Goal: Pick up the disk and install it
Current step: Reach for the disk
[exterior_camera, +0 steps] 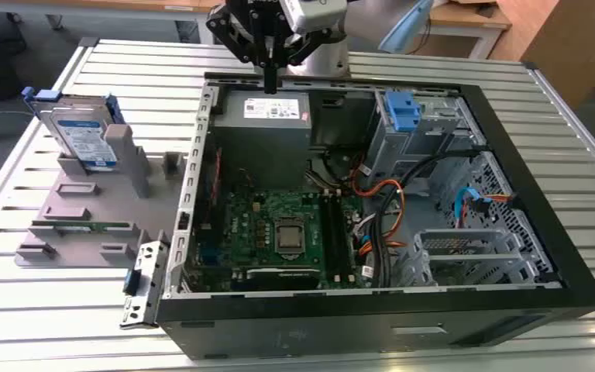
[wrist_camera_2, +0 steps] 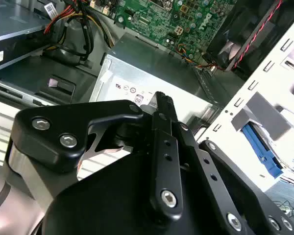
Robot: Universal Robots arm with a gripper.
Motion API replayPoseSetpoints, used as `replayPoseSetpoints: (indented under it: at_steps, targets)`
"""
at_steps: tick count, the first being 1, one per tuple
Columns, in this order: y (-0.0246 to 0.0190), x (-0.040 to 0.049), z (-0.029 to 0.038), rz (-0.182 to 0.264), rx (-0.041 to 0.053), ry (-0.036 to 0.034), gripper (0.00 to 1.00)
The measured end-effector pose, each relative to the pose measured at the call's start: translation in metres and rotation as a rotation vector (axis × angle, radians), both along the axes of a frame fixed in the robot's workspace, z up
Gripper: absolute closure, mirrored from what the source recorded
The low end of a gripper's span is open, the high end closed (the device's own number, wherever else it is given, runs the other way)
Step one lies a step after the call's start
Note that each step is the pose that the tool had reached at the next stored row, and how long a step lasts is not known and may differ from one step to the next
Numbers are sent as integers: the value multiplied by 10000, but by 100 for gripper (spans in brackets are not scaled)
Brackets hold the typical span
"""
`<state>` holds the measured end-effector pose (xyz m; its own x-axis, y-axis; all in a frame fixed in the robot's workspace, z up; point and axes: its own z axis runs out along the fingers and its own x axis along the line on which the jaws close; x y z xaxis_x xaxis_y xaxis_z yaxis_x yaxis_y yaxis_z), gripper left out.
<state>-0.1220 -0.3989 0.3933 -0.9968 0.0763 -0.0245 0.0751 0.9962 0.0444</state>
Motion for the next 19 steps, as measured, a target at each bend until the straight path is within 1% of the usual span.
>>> replayPoseSetpoints:
  at_steps: [10,15,19]
  targets:
    - [0,-2,0,0,0,-1,89]
    - [1,-46,-2,1,0,-3,89]
    - [3,-109,-6,0,0,-9,89]
